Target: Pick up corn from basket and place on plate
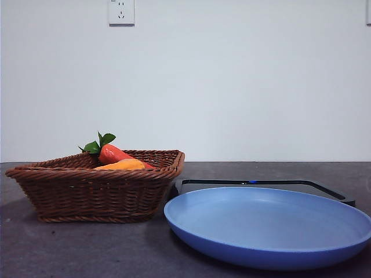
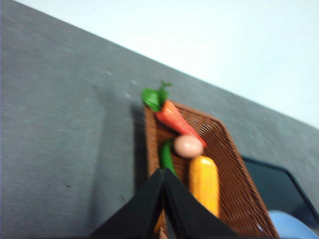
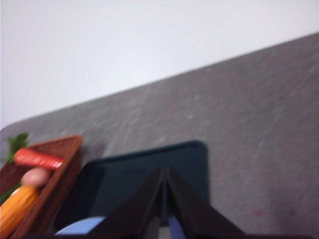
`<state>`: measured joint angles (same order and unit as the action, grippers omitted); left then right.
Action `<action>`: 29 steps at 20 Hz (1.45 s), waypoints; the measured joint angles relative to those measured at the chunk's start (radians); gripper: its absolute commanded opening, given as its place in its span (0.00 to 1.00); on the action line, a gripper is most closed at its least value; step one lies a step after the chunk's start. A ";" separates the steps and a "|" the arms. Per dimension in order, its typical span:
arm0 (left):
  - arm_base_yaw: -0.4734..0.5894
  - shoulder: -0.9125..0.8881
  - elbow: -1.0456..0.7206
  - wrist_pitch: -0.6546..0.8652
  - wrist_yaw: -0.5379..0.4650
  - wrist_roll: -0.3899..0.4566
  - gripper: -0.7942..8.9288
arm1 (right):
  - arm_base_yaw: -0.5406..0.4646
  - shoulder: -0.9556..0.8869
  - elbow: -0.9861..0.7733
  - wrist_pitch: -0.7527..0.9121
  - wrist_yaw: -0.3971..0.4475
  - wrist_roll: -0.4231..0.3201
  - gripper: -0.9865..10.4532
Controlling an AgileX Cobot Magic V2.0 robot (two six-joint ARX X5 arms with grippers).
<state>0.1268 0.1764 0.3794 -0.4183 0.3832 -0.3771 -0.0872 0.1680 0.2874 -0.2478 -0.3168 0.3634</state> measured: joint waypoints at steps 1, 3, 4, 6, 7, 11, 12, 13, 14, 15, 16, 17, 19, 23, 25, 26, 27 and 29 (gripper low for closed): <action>0.000 0.035 0.031 -0.024 0.023 0.019 0.09 | 0.000 0.032 0.029 -0.022 -0.021 -0.008 0.09; 0.000 0.097 0.080 -0.062 0.065 0.057 0.09 | 0.000 0.099 0.086 -0.061 -0.063 -0.032 0.09; 0.000 0.133 0.104 -0.086 0.088 0.080 0.09 | 0.000 0.138 0.118 -0.087 -0.089 -0.048 0.09; 0.000 0.201 0.143 -0.131 0.129 0.128 0.09 | 0.000 0.213 0.175 -0.141 -0.140 -0.083 0.09; 0.000 0.237 0.161 -0.157 0.150 0.154 0.09 | 0.000 0.255 0.205 -0.174 -0.169 -0.106 0.09; -0.009 0.356 0.214 -0.234 0.210 0.240 0.09 | 0.009 0.397 0.306 -0.304 -0.237 -0.195 0.09; -0.018 0.383 0.224 -0.252 0.220 0.260 0.09 | 0.018 0.432 0.331 -0.343 -0.238 -0.219 0.09; -0.031 0.406 0.235 -0.268 0.223 0.278 0.09 | 0.030 0.464 0.352 -0.378 -0.238 -0.240 0.09; -0.043 0.426 0.243 -0.280 0.223 0.293 0.09 | 0.041 0.488 0.369 -0.404 -0.238 -0.258 0.09; -0.064 0.454 0.257 -0.293 0.224 0.317 0.09 | 0.064 0.525 0.392 -0.445 -0.237 -0.286 0.09; -0.087 0.479 0.269 -0.301 0.224 0.338 0.09 | 0.084 0.551 0.406 -0.464 -0.233 -0.305 0.09; -0.111 0.502 0.278 -0.312 0.225 0.359 0.09 | 0.106 0.578 0.414 -0.468 -0.229 -0.320 0.09; -0.148 0.541 0.284 -0.326 0.225 0.387 0.09 | 0.136 0.615 0.417 -0.472 -0.228 -0.341 0.09; -0.176 0.566 0.284 -0.326 0.225 0.398 0.09 | 0.159 0.656 0.417 -0.475 -0.228 -0.358 0.09; -0.175 0.568 0.284 -0.321 0.225 0.397 0.22 | 0.159 0.655 0.417 -0.470 -0.227 -0.360 0.13; -0.176 0.568 0.284 -0.314 0.225 0.397 0.33 | 0.159 0.655 0.417 -0.466 -0.227 -0.360 0.20; -0.176 0.568 0.284 -0.307 0.225 0.397 0.43 | 0.159 0.655 0.417 -0.466 -0.227 -0.360 0.27; -0.176 0.568 0.284 -0.298 0.225 0.397 0.53 | 0.159 0.655 0.417 -0.465 -0.226 -0.359 0.34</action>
<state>-0.0494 0.7448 0.6636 -0.7162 0.6083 0.0200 0.0723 0.8234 0.7040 -0.7132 -0.5430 0.0040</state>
